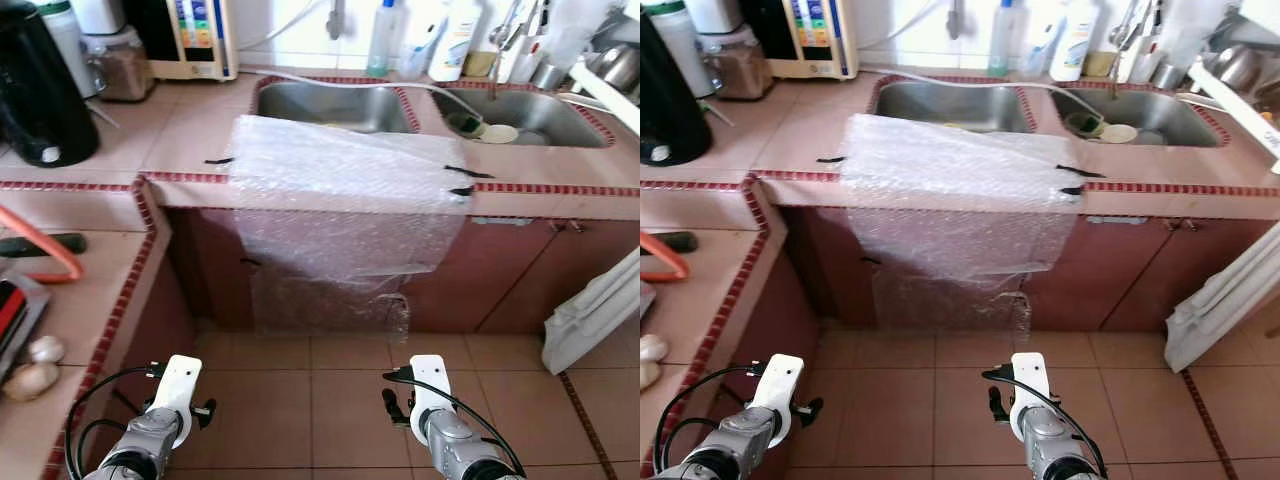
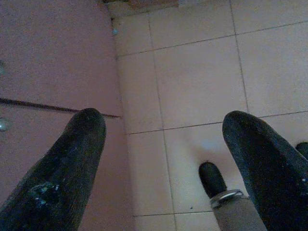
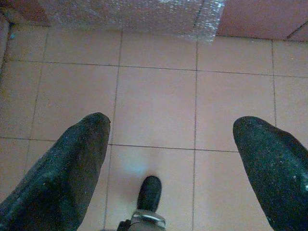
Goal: Kitchen organization
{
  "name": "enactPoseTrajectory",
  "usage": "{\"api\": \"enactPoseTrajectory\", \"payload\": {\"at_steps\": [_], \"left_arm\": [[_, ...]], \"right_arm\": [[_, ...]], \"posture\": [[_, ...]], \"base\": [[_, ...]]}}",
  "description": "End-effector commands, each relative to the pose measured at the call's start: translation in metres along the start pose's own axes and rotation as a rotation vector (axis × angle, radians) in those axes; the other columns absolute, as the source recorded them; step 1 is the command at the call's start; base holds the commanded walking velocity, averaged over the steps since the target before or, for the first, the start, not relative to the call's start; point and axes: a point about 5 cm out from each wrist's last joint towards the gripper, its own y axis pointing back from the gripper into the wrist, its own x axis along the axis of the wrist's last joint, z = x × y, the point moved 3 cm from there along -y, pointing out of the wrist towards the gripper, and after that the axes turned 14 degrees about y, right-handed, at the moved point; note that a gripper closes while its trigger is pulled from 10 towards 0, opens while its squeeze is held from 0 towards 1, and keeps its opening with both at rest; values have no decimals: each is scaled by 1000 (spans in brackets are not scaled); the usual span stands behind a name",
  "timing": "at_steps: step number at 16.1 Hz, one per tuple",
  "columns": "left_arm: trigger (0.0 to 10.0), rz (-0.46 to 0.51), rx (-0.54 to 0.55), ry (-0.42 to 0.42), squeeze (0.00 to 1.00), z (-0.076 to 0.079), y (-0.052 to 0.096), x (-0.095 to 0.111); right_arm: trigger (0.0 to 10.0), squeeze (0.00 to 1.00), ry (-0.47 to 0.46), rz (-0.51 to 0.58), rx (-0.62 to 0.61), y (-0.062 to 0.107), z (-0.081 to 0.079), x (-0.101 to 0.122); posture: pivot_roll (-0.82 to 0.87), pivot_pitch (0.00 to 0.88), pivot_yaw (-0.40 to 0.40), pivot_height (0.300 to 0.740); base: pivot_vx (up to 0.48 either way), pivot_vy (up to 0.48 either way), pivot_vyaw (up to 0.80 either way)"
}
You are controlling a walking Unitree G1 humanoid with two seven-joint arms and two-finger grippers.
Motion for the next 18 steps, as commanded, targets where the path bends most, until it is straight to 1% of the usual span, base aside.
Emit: {"api": "enactPoseTrajectory", "payload": {"at_steps": [1, 15, 16, 18], "left_arm": [[10000, -12, -15, 6, 0, 4, 0, -3], [10000, -16, -15, 13, 0, 4, 0, -4], [10000, -15, -14, 18, 0, 4, 0, -4], [10000, -14, -12, 16, 0, 3, 0, -4]], "right_arm": [[10000, 0, 5, -10, -12, 0, 6, -2], [10000, 0, -1, -13, -22, 0, 7, -3], [10000, 0, -1, -13, -23, 0, 7, -3], [10000, 0, -4, -14, -26, 0, 8, -3]], "posture": [[-40, 0, -11, 740], [-47, 0, -8, 740], [-49, 0, -6, 740], [-51, 0, -5, 740]], "base": [[0, -469, 0], [0, -475, 0], [0, -326, 0], [0, 0, 0]]}}
